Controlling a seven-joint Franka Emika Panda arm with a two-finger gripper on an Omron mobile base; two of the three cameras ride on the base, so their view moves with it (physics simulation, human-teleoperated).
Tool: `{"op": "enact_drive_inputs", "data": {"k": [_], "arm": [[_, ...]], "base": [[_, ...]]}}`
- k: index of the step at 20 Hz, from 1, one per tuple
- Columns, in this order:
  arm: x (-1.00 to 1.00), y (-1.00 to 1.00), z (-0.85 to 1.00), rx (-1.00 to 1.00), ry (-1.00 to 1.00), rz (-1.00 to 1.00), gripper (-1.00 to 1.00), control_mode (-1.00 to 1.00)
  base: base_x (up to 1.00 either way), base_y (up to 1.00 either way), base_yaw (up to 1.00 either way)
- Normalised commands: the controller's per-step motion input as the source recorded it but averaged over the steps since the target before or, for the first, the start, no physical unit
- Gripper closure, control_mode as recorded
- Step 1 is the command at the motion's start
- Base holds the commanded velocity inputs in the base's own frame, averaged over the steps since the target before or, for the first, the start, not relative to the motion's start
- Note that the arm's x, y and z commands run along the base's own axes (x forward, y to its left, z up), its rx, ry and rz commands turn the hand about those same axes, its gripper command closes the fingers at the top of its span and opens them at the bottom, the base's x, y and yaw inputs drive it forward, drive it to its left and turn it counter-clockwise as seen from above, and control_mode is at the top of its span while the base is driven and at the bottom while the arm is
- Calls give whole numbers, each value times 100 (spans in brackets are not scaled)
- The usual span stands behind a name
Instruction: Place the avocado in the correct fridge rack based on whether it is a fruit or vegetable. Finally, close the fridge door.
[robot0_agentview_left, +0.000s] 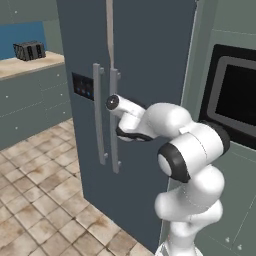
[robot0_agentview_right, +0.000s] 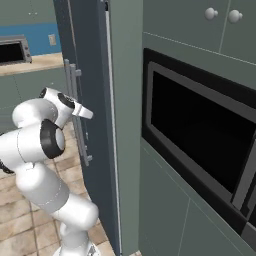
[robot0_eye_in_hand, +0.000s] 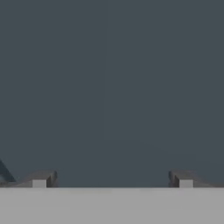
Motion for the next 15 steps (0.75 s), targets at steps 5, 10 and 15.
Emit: {"op": "enact_drive_inputs", "data": {"k": [5, 10, 15], "arm": [[35, 0, -12, 0, 0, -16, -100, -100], [7, -1, -16, 0, -2, -10, -100, -100], [0, -4, -7, 0, -4, -4, -100, -100]], "base": [[0, 0, 0], [0, 0, 0], [0, 0, 0]]}}
